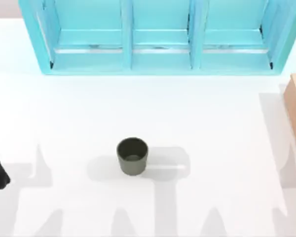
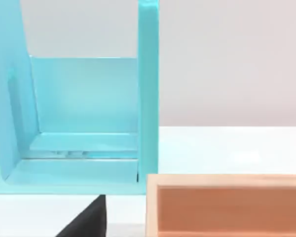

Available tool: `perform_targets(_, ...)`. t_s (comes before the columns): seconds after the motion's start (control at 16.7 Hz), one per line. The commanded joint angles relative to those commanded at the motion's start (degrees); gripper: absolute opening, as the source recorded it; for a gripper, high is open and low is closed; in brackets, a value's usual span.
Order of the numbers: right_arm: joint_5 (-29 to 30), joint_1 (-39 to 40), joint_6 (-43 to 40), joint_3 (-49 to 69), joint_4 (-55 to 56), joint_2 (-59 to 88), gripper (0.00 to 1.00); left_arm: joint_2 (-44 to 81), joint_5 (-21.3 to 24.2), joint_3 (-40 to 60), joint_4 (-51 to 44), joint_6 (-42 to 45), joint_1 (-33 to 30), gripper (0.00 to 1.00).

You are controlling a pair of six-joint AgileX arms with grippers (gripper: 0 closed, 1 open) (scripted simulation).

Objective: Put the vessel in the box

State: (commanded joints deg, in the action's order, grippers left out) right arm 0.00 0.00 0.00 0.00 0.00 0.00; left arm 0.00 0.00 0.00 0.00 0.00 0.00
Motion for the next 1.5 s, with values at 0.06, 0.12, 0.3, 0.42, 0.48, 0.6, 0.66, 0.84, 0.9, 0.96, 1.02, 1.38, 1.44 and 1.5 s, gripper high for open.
perform_targets(0.06,0.0,0.0,0.0,0.0,0.0,0.0,1.0,0.0,0.0,0.0,0.0,0.0,0.0,1.0)
perform_targets(0.12,0.0,0.0,0.0,0.0,0.0,0.0,1.0,0.0,0.0,0.0,0.0,0.0,0.0,1.0)
perform_targets(0.3,-0.6,1.4,1.2,3.0,-1.7,2.5,1.0,0.0,0.0,0.0,0.0,0.0,0.0,1.0)
perform_targets(0.42,-1.3,3.6,3.1,7.7,-4.5,6.8,1.0,0.0,0.0,0.0,0.0,0.0,0.0,1.0)
perform_targets(0.48,-1.8,5.0,4.3,10.6,-6.4,9.6,1.0,0.0,0.0,0.0,0.0,0.0,0.0,1.0)
perform_targets(0.6,-2.7,8.2,7.1,17.7,-11.3,16.7,1.0,0.0,0.0,0.0,0.0,0.0,0.0,1.0)
perform_targets(0.66,-3.3,9.9,8.7,21.6,-14.2,20.8,1.0,0.0,0.0,0.0,0.0,0.0,0.0,1.0)
perform_targets(0.84,-4.8,15.9,14.1,34.3,-24.8,35.7,1.0,0.0,0.0,0.0,0.0,0.0,0.0,1.0)
perform_targets(0.9,-5.2,18.0,16.0,38.7,-28.9,41.3,1.0,0.0,0.0,0.0,0.0,0.0,0.0,1.0)
perform_targets(0.96,-5.6,20.2,18.0,43.3,-33.2,47.3,1.0,0.0,0.0,0.0,0.0,0.0,0.0,1.0)
perform_targets(1.02,-6.0,22.4,20.0,47.9,-37.7,53.6,1.0,0.0,0.0,0.0,0.0,0.0,0.0,1.0)
perform_targets(1.38,-6.2,34.9,32.1,76.9,-65.5,92.9,1.0,0.0,0.0,0.0,0.0,0.0,0.0,1.0)
perform_targets(1.44,-5.8,36.8,34.0,82.1,-69.7,99.1,1.0,0.0,0.0,0.0,0.0,0.0,0.0,1.0)
perform_targets(1.5,-5.4,38.5,35.9,87.4,-73.7,105.1,1.0,0.0,0.0,0.0,0.0,0.0,0.0,1.0)
